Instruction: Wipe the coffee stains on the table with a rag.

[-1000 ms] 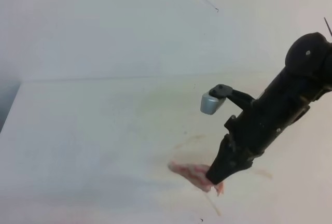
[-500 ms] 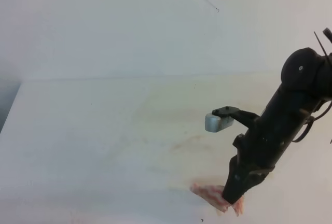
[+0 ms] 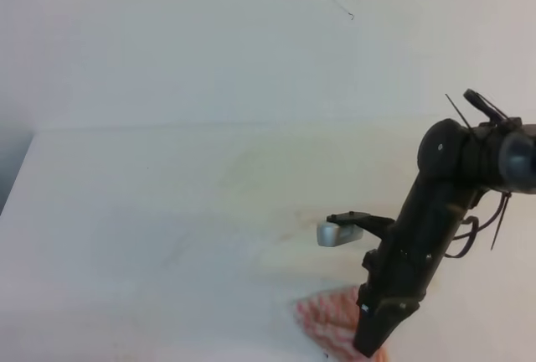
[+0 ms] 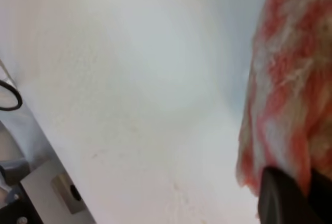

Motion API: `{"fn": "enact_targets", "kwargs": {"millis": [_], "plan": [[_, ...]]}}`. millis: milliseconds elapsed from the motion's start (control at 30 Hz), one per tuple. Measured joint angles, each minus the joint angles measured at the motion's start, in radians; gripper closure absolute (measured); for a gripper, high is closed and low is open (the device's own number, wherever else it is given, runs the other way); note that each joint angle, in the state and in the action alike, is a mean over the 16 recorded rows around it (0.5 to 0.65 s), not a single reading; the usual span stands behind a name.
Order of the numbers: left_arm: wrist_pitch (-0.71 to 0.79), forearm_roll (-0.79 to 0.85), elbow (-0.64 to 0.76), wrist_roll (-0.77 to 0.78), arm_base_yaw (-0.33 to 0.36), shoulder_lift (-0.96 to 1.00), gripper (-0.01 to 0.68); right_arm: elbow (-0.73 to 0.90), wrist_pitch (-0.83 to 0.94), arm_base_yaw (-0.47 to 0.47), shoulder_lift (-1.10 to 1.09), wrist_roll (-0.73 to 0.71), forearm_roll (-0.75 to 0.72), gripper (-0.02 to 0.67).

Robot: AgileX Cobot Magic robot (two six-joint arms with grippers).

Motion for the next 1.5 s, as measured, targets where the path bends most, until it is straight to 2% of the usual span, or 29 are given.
{"fn": "enact_targets", "kwargs": {"millis": [467,733,933,1300,1500], "plan": [[0.000,0.000,0.000,0.000,0.000,0.003,0.674,-0.262,-0.222,-0.064,0.062,0.188,-0.056,0.648],[0.000,0.000,0.000,0.000,0.000,0.005,0.674,-0.333,-0.241,-0.141,0.041,0.279,-0.123,0.644],[0.000,0.000,0.000,0.000,0.000,0.005,0.674,-0.281,-0.261,-0.180,-0.027,0.307,-0.178,0.644],[0.000,0.000,0.000,0.000,0.000,0.003,0.674,-0.038,-0.392,-0.201,-0.182,0.321,-0.226,0.650],[0.000,0.000,0.000,0.000,0.000,0.003,0.674,0.021,-0.418,-0.200,-0.202,0.294,-0.200,0.606]]}}
